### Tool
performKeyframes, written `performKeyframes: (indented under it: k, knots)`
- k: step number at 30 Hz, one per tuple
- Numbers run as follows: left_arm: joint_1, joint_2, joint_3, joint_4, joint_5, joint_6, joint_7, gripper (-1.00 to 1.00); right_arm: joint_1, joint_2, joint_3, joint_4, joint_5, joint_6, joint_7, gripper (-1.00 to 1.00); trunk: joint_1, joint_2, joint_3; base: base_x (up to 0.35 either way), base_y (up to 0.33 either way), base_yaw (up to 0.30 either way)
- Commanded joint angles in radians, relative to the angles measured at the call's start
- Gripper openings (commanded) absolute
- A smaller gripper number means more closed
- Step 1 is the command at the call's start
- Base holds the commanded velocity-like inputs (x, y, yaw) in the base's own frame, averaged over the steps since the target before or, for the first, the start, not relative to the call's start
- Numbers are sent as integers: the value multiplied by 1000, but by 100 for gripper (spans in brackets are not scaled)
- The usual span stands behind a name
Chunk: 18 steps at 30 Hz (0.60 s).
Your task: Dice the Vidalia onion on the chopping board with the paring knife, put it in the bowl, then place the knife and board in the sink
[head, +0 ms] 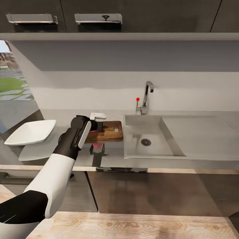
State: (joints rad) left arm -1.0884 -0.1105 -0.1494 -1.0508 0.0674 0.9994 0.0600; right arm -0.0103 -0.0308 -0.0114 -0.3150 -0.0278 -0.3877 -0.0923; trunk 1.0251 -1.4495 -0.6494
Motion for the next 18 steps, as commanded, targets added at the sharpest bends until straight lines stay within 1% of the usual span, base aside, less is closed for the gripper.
performKeyframes:
  k: [1, 18]
  knots:
    - [-1, 0, -1, 0, 6, 4, 6, -100, 0, 0, -1, 1, -3, -3, 0, 100, 0, 0, -1, 0, 0, 0]
    - [0, 0, -1, 2, 7, 4, 6, -100, 0, 0, -1, 1, -3, -3, 0, 100, 0, 0, -1, 0, 0, 0]
